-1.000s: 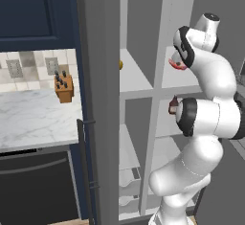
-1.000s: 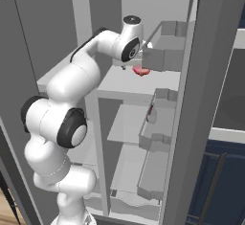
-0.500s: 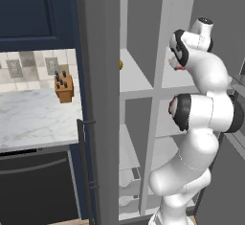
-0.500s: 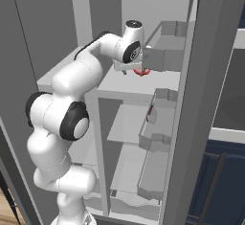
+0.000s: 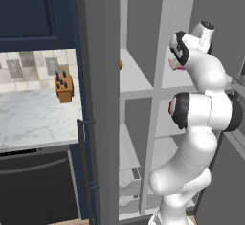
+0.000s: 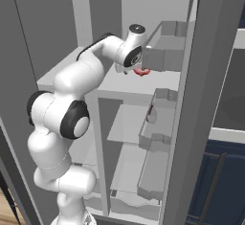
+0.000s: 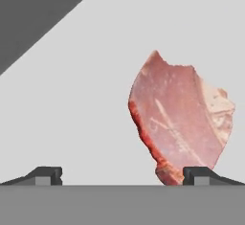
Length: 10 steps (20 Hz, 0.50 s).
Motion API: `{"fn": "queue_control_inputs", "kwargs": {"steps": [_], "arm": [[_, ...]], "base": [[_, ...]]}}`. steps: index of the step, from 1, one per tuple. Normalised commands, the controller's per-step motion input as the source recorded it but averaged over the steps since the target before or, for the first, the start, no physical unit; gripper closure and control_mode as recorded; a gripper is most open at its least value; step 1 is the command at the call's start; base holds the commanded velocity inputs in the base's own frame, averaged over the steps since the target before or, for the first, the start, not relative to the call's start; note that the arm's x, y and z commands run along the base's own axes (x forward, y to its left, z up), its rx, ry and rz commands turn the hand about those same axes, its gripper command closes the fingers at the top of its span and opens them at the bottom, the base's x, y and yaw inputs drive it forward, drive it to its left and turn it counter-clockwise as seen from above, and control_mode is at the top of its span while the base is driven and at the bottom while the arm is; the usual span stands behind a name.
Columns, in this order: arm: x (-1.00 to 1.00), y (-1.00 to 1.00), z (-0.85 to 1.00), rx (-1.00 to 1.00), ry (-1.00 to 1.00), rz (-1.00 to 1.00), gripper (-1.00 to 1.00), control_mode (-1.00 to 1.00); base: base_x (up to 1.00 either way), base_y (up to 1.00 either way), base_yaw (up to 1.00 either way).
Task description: There's a steak in the fridge that needs to be moved to the freezer for freezing. Pick up the steak from the fridge, place it on any shelf in the freezer, and close the fridge and freezer doors when done.
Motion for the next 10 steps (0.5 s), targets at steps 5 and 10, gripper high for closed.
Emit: {"fn": "queue_control_inputs", "kwargs": {"steps": [5, 10], "arm": [[0.25, 0.02, -0.02, 0.0, -0.03, 0.06, -1.0, -1.0], [0.69, -0.04, -0.1, 0.0, -0.01, 0.1, -1.0, -1.0]], "base": [[0.0, 0.0, 0.0], [0.0, 0.0, 0.0]]}}
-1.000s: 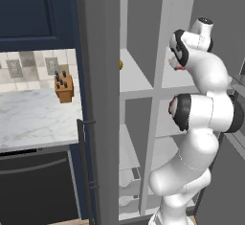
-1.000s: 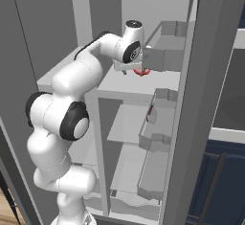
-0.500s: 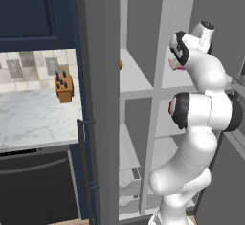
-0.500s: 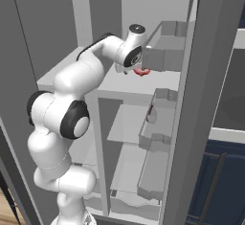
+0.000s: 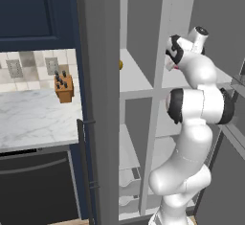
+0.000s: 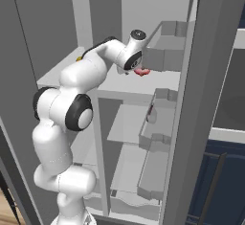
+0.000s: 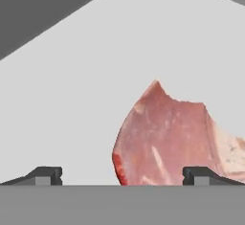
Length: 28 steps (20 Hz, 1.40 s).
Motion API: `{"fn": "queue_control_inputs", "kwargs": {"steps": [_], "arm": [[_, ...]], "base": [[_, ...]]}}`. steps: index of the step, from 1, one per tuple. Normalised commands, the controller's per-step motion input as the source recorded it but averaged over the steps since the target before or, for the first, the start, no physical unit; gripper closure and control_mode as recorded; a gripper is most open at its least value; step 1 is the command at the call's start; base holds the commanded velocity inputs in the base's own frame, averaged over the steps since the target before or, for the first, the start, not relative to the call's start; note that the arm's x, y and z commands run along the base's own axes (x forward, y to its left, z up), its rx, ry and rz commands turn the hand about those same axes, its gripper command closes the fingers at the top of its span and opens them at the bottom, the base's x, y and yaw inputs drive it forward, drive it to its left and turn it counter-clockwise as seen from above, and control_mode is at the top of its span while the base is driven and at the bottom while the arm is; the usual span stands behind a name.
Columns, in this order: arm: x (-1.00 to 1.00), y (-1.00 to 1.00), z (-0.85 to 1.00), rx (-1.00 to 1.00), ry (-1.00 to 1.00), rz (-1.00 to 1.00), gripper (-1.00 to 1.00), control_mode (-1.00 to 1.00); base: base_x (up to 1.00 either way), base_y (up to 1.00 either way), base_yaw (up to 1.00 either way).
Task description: There's a steak in the fridge that needs to be moved to the freezer for freezing. Pick up the steak from the fridge, place it on any shelf in the freezer, and close the fridge and freezer doors when done.
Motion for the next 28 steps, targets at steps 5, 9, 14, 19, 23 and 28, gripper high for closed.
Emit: {"fn": "queue_control_inputs", "kwargs": {"steps": [5, 9, 14, 19, 23, 28], "arm": [[0.61, -0.07, 0.0, 0.0, 0.0, 0.08, -1.0, -1.0], [0.53, -0.12, -0.23, 0.0, 0.02, 0.06, -1.0, -1.0], [0.45, -0.46, -0.6, -0.05, 0.11, 0.07, 1.0, -1.0], [0.28, -0.66, -0.61, -0.04, 0.12, 0.06, 1.0, -1.0], [0.07, -0.3, -0.74, -0.07, 0.09, 0.05, 1.0, -1.0], [-0.82, -0.01, -0.03, 0.0, -0.03, 0.0, 1.0, -1.0]], "base": [[0.0, 0.0, 0.0], [0.0, 0.0, 0.0], [0.0, 0.0, 0.0], [0.0, 0.0, 0.0], [0.0, 0.0, 0.0], [0.0, 0.0, 0.0]]}}
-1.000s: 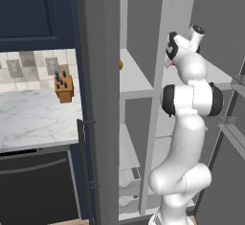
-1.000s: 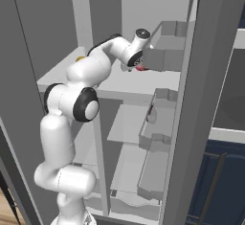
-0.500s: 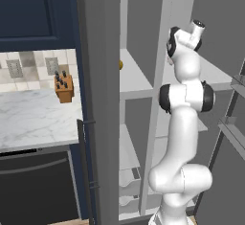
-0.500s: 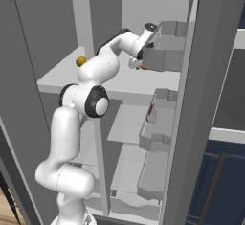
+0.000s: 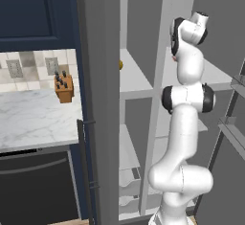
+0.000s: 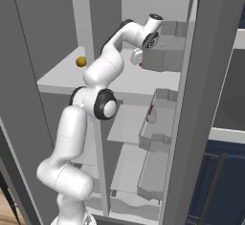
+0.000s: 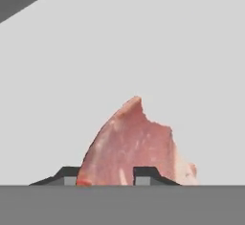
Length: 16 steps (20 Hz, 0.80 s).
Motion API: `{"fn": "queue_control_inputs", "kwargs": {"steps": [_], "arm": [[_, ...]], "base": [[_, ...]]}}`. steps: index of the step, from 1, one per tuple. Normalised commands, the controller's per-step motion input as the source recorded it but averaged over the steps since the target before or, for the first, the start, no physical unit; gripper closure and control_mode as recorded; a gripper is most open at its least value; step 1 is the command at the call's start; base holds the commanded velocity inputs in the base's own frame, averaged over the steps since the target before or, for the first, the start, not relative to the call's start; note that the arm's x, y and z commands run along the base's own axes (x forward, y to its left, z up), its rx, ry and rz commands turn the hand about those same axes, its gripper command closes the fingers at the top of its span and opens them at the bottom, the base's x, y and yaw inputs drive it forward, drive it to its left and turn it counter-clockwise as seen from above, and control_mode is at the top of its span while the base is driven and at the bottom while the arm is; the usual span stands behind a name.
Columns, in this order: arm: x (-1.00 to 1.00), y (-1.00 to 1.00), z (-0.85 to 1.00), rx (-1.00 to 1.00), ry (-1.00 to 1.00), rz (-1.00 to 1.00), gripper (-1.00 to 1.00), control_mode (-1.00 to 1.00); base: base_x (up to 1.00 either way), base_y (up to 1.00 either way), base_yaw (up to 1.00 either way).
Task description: There's a steak in the fridge that needs to be moved to the freezer for freezing. Pick up the steak from the fridge, place it on any shelf in the freezer, and close the fridge and freezer doors when done.
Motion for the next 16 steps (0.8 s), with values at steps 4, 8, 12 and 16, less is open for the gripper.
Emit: {"fn": "queue_control_inputs", "kwargs": {"steps": [4, 8, 12, 16], "arm": [[-1.0, 0.11, -0.03, 0.03, -0.11, 0.02, 1.0, -1.0], [-1.0, 0.68, -0.5, 0.02, -0.11, 0.02, 1.0, -1.0], [-1.0, 0.86, -0.52, 0.05, -0.1, 0.0, 1.0, -1.0], [-1.0, 0.73, -0.37, 0.06, -0.18, 0.0, 1.0, -1.0]], "base": [[0.0, 0.0, 0.0], [0.0, 0.0, 0.0], [0.0, 0.0, 0.0], [0.0, 0.0, 0.0]]}}
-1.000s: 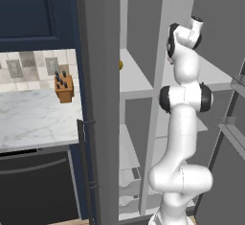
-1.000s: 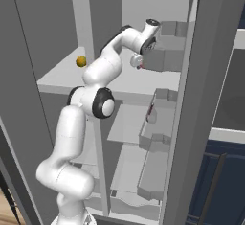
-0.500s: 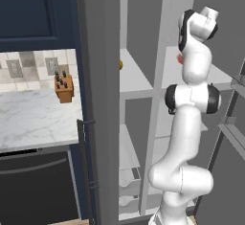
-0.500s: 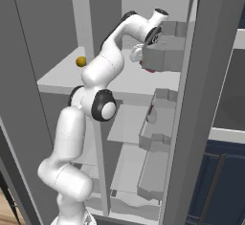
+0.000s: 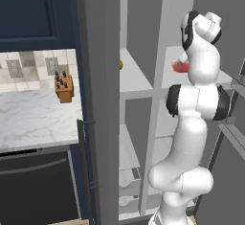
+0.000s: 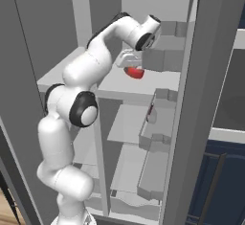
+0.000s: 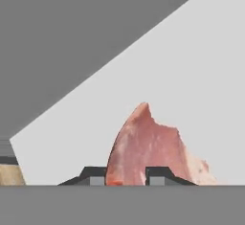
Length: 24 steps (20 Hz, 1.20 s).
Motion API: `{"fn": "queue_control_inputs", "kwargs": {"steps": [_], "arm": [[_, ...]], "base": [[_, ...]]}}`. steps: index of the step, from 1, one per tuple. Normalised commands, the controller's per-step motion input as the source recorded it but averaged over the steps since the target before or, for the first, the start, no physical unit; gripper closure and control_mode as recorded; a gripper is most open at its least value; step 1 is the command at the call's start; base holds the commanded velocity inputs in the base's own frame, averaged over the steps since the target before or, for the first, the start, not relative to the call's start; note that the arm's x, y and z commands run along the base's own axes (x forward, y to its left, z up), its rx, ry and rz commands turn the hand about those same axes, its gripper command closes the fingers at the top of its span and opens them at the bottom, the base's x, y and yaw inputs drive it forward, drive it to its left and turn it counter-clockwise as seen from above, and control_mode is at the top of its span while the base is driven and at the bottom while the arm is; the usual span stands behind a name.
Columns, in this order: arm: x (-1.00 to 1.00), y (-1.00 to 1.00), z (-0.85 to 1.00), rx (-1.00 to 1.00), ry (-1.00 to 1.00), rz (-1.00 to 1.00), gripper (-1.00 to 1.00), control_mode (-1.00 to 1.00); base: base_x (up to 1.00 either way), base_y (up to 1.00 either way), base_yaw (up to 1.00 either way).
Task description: There's a steak in the fridge that needs to be moved to the freezer for freezing. Pick up the steak from the fridge, place it on any shelf in the freezer, and close the fridge and freezer doors when done.
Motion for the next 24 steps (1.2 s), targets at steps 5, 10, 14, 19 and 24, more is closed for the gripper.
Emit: {"fn": "queue_control_inputs", "kwargs": {"steps": [5, 10, 14, 19, 24], "arm": [[-1.0, 0.1, 0.71, 0.05, -0.2, 0.0, 1.0, -1.0], [-1.0, 0.31, 0.57, 0.0, -0.08, 0.02, 1.0, -1.0], [-1.0, 0.47, 0.47, 0.0, 0.0, 0.06, 1.0, -1.0], [-1.0, 0.27, 0.44, 0.0, -0.09, 0.18, 1.0, -1.0], [-0.98, 0.75, 0.1, 0.0, -0.32, 0.25, 1.0, -1.0]], "base": [[0.0, 0.0, 0.0], [0.0, 0.0, 0.0], [0.0, 0.0, 0.0], [0.0, 0.0, 0.0], [0.0, 0.0, 0.0]]}}
